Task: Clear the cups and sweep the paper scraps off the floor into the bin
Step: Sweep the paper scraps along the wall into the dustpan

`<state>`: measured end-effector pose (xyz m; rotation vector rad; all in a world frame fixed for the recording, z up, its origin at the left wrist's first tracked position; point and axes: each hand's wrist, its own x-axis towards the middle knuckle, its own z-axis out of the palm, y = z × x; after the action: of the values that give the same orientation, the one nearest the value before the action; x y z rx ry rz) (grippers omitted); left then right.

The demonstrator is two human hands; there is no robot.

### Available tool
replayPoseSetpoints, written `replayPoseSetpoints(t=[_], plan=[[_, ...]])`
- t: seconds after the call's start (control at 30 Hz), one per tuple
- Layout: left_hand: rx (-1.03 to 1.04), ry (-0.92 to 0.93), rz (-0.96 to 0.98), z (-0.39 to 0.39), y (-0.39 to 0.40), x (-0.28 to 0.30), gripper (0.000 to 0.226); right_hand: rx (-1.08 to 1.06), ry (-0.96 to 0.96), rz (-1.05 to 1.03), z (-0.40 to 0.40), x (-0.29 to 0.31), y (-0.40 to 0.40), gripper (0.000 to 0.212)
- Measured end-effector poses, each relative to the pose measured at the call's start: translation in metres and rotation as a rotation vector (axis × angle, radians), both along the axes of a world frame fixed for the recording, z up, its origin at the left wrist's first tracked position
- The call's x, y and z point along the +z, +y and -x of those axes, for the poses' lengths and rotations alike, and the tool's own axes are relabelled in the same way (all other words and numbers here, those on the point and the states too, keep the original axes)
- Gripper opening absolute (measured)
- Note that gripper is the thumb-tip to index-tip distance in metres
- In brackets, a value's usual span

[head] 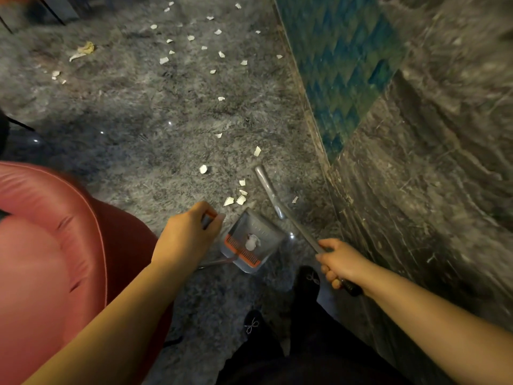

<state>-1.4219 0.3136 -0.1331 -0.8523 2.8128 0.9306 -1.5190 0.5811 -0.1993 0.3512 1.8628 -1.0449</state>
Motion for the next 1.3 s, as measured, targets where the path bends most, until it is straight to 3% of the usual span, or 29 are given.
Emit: replayPoseSetpoints(t=[0.13, 0.23, 0.53, 0.73, 1.07, 1.3], plan=[[-0.036, -0.003, -0.02, 0.049, 0.005, -0.003, 0.022, -0.023, 0.015, -0.028, 0.049, -0.005, 0.016, 0.029], [-0.064, -0.034, 0.01, 0.09, 0.012, -0.006, 0.021, 0.011, 0.028, -0.063, 0.089, -0.013, 0.029, 0.042], [-0.211, -0.193, 0.085, 0.226, 0.034, -0.008, 0.03, 0.081, 0.023, -0.094, 0.222, -0.028, 0.047, 0.042], [-0.189, -0.226, 0.152, 0.268, 0.03, -0.015, 0.028, 0.155, -0.007, -0.132, 0.275, -0.051, 0.043, 0.044], [-0.126, -0.205, 0.179, 0.275, 0.021, -0.016, 0.023, 0.268, -0.101, -0.222, 0.266, -0.077, 0.016, 0.022], [-0.165, -0.159, 0.158, 0.273, 0.017, -0.018, 0.026, 0.13, -0.153, -0.141, 0.233, -0.077, 0.007, 0.021]])
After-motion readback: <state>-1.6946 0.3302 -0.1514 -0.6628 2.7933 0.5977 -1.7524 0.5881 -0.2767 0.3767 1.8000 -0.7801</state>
